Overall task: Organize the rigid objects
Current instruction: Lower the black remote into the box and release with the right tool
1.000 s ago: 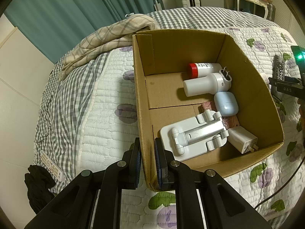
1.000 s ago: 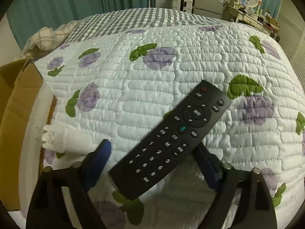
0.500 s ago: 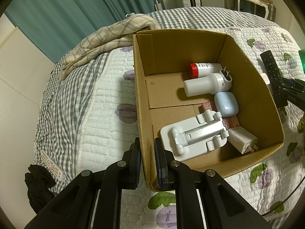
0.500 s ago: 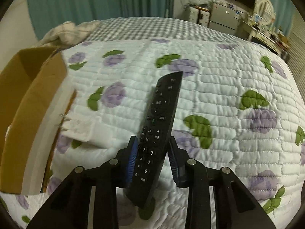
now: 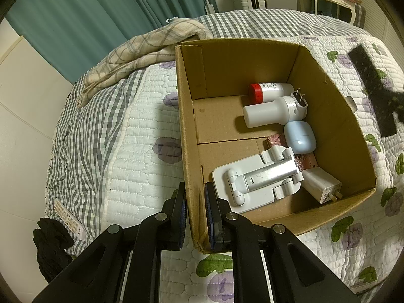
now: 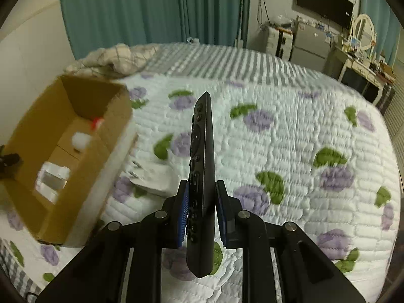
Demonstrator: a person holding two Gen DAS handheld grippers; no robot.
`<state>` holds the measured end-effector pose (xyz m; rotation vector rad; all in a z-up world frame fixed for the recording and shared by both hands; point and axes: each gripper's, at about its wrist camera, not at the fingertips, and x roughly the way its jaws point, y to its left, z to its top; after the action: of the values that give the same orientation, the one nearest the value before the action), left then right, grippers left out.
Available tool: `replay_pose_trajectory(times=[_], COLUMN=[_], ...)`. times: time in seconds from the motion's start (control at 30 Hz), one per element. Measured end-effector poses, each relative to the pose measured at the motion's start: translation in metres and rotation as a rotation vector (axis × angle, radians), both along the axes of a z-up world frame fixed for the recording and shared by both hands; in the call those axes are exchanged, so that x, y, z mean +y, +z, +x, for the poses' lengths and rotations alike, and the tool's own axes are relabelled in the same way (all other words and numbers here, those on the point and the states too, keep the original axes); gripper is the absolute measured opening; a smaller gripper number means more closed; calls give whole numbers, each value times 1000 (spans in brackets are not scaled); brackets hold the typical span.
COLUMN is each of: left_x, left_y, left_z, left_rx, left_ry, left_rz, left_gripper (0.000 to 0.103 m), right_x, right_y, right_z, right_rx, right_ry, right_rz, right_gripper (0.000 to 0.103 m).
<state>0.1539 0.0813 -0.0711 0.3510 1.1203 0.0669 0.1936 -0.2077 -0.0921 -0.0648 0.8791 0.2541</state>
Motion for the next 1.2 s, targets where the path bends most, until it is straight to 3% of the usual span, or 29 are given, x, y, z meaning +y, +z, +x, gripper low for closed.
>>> replay_pose_trajectory(times=[0.27, 0.43, 0.6, 0.8, 0.97, 1.2], left_x=[0, 0, 0, 0, 1, 1], left_y=[0, 0, 0, 0, 0, 1], left_z=[0, 0, -1, -1, -2, -1], left_rx=[-1, -1, -1, -2, -2, -2], left_ry=[0, 1, -1, -2, -2, -2], left_rz=[-1, -2, -6, -14, -21, -23], left_gripper=[13, 13, 13, 13, 13, 13], right_x=[37, 82, 124, 156, 168, 176], right_y=[83, 105, 92, 51, 18, -3], right_z=[-15, -21, -23, -13, -6, -4], right_rx=[-134, -157, -118, -16, 59, 72], right_ry=[130, 238, 310, 338, 332, 334], right_rz=[63, 91, 106, 97, 75, 9], right_gripper=[20, 20, 20, 20, 20, 20])
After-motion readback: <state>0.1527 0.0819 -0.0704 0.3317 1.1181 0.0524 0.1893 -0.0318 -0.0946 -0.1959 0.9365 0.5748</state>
